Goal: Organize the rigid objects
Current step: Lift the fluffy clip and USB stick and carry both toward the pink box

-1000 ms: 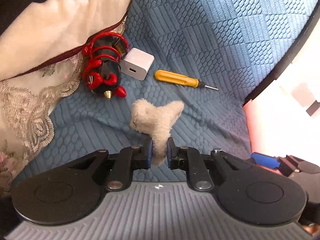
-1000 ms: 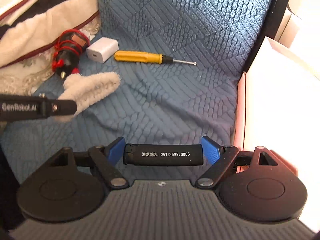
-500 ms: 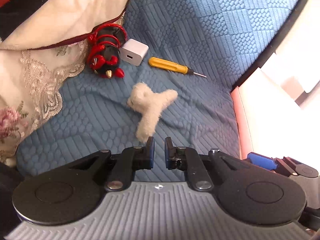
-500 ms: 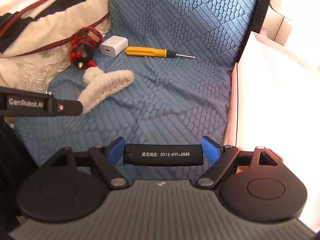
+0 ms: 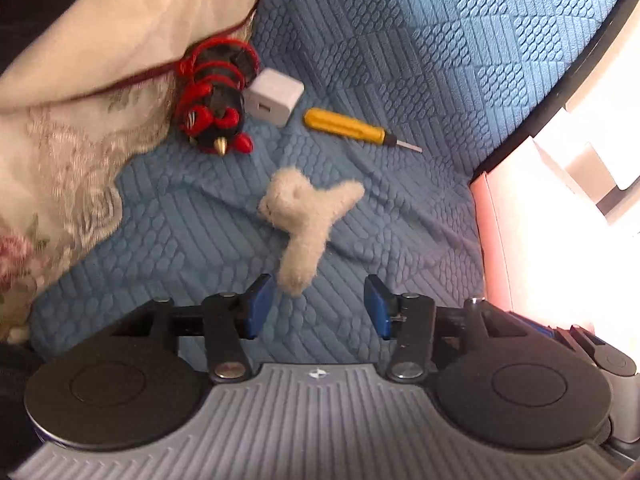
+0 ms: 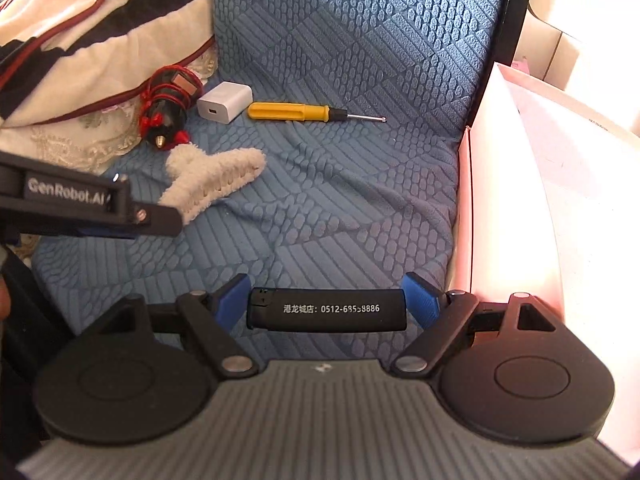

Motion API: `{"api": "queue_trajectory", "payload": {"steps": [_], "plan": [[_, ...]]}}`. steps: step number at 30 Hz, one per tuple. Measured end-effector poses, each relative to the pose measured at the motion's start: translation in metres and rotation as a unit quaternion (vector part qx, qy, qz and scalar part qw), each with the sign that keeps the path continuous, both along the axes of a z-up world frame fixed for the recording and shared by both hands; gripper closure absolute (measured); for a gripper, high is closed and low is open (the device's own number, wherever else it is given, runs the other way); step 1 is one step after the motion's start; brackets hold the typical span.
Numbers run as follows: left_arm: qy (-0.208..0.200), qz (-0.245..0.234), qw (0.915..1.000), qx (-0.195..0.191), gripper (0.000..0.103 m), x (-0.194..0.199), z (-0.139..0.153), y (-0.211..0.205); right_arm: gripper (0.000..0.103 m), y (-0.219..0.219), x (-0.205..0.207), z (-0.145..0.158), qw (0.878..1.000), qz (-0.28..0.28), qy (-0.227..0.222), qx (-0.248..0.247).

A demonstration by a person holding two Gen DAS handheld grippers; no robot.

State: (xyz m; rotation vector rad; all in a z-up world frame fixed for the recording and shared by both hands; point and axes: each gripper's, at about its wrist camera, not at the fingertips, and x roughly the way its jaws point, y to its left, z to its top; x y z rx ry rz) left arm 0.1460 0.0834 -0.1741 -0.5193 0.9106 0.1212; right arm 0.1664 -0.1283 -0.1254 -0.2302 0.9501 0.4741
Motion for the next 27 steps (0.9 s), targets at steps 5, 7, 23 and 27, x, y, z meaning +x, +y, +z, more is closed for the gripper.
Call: {"api": "queue_trajectory", "payload": {"steps": [5,7,23,27], "plan": [[0.001,-0.009,0.9995,0.031,0.038,0.019,-0.003,0.001,0.018,0.001,0.007,-0.004,1.0,0.001,0.003,0.001],[0.008,-0.01,0.9991,0.039,0.038,0.029,-0.005,0.002,0.018,0.003,0.009,-0.007,1.0,0.001,0.004,-0.002],[0.017,-0.031,0.9932,0.111,0.043,0.085,-0.025,-0.009,0.018,0.017,0.02,-0.024,0.999,0.021,-0.003,-0.041],[0.007,-0.03,0.9944,0.101,0.045,0.079,-0.022,-0.009,0.018,0.016,0.023,-0.025,0.999,0.018,0.011,-0.028]]}}
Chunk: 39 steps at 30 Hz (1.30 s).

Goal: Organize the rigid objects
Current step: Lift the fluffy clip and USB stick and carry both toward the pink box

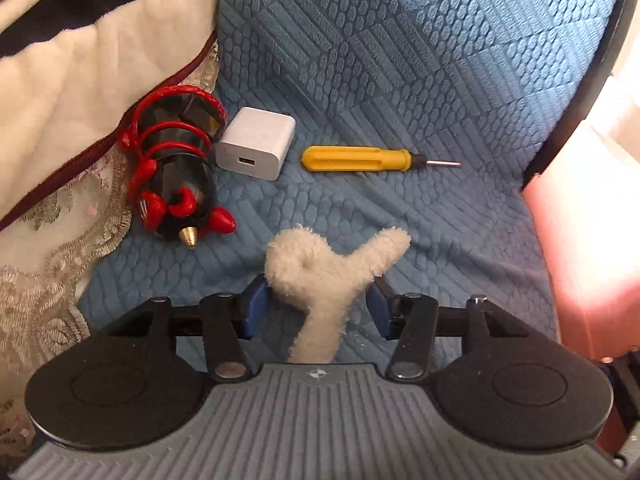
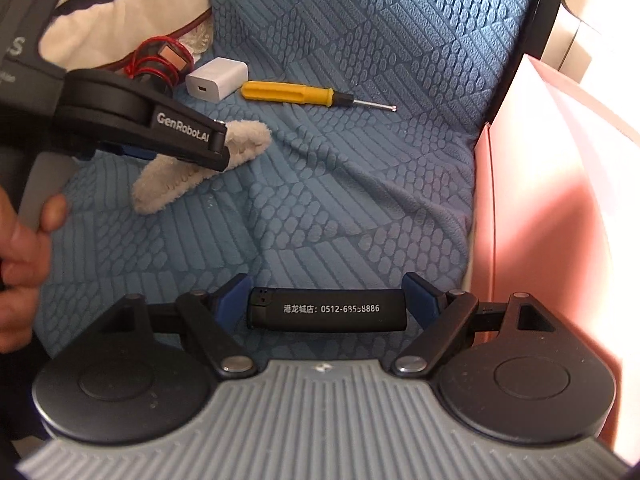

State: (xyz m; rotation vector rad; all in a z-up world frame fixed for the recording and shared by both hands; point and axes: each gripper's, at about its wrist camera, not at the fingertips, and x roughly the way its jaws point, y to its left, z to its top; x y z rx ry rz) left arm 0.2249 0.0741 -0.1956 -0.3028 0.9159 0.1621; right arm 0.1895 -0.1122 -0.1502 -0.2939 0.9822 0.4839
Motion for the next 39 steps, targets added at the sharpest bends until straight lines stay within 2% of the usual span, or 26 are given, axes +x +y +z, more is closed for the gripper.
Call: {"api": "queue_trajectory", "payload": {"steps": [9,13,18,23,30,39], "plan": [[-0.017,0.009,0.9986,-0.049,0.045,-0.025,0.024,0.006,0.018,0.002,-0.007,0.03,0.999,-0.029,-0.007,0.033],[-0.014,0.001,0.9977,-0.066,0.045,-0.043,0.036,0.003,0.018,-0.003,-0.012,0.05,0.998,-0.037,-0.018,0.039],[-0.034,-0.012,0.996,-0.082,0.045,-0.065,0.055,-0.001,0.018,-0.019,-0.024,0.072,0.997,-0.052,-0.025,0.05],[-0.057,-0.025,0.9965,-0.056,0.045,-0.078,0.086,-0.011,0.018,-0.033,-0.032,0.097,0.996,-0.056,-0.029,0.069],[-0.095,-0.012,0.9943,-0.047,0.045,-0.084,0.141,-0.026,0.018,-0.051,-0.029,0.144,0.993,-0.053,-0.057,0.089],[-0.114,-0.044,0.99,-0.07,0.045,-0.065,0.198,-0.078,0.018,-0.098,-0.016,0.211,0.985,-0.073,-0.11,0.111]]}}
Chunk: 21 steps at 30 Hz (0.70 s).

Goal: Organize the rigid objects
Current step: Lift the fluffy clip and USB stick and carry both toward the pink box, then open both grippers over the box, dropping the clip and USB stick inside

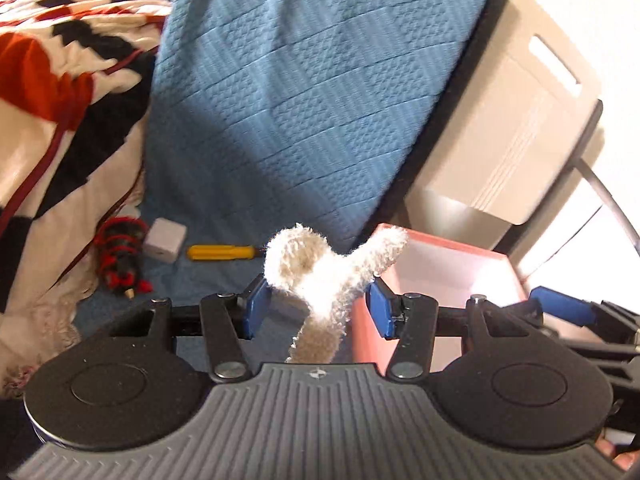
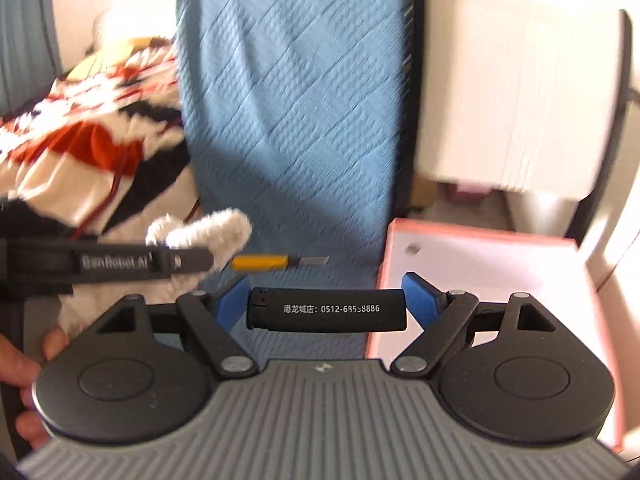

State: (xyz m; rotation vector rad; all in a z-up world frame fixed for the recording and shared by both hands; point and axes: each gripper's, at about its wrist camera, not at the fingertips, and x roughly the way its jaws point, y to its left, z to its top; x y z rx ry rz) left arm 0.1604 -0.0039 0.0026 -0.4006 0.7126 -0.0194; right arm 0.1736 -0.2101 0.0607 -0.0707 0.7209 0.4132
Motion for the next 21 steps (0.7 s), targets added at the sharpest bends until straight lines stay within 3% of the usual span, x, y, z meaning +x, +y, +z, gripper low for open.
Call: {"api": "queue_trajectory", "payload": {"steps": [5,10,15,21], "plan": [[-0.016,-0.023,0.9995,-0.011,0.045,0.014,0.034,-0.037,0.018,-0.033,0.007,0.03,0.999,-0.02,-0.026,0.011],[-0.025,-0.045,0.9986,-0.006,0.045,0.031,0.055,-0.076,0.018,-0.064,0.012,0.04,0.999,-0.034,-0.034,0.009],[-0.016,-0.063,0.9978,-0.008,0.045,0.043,0.045,-0.112,0.018,-0.096,0.016,0.028,0.998,-0.054,-0.017,0.002],[0.019,-0.089,0.9958,0.0,0.045,0.058,0.01,-0.153,0.018,-0.132,0.021,-0.007,0.997,-0.078,0.025,-0.008]]}}
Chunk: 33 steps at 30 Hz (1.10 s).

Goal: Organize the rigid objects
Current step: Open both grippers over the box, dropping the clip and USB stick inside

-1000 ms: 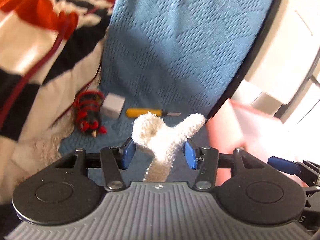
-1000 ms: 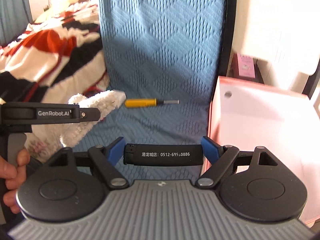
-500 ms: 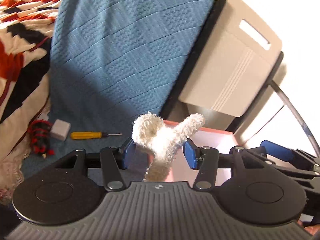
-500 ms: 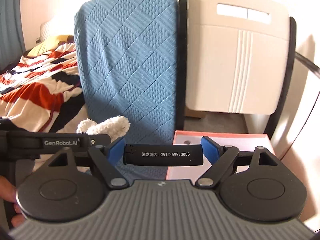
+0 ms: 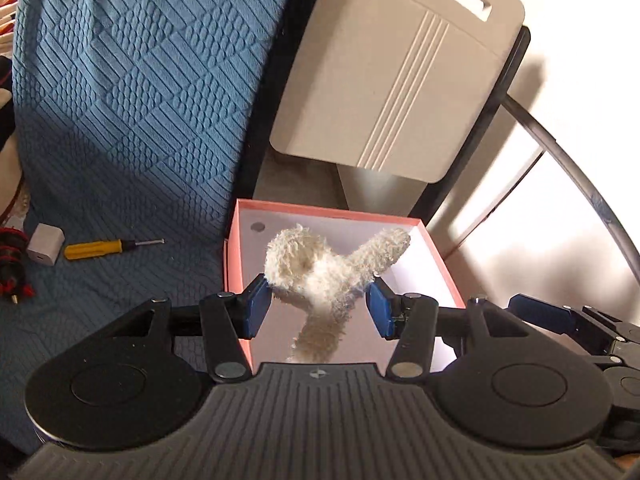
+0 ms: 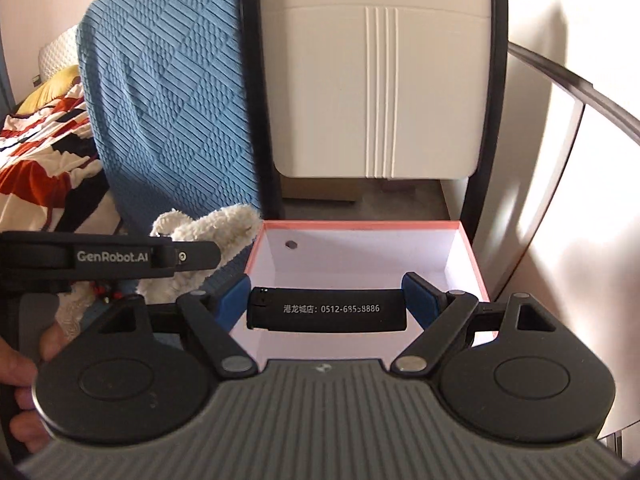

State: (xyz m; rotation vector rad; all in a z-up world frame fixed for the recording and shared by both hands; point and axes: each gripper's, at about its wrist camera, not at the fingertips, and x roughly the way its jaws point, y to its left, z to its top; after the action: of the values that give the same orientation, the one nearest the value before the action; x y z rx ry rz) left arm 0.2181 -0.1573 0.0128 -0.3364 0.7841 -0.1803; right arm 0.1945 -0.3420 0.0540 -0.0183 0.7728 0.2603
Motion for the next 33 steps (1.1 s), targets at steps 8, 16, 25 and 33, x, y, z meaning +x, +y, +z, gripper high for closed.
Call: {"api": "queue_trajectory", "payload": {"steps": [8,16,25,33], "plan": [[0.042,-0.017,0.9989,0.011,0.045,0.001,-0.053,-0.034,0.018,-0.026,0.0,-0.068,0.998,-0.024,0.057,-0.023],[0.066,-0.012,0.9975,0.023,0.045,0.002,-0.082,-0.036,0.018,-0.032,0.001,-0.107,0.995,-0.025,0.089,-0.023],[0.05,-0.011,0.9986,0.008,0.032,-0.003,-0.073,-0.024,0.01,-0.028,0.009,-0.098,0.996,-0.004,0.089,-0.014],[0.009,0.002,0.9999,0.008,0.028,-0.021,-0.042,-0.004,0.003,-0.021,-0.002,-0.07,0.998,-0.023,0.063,-0.002]]}}
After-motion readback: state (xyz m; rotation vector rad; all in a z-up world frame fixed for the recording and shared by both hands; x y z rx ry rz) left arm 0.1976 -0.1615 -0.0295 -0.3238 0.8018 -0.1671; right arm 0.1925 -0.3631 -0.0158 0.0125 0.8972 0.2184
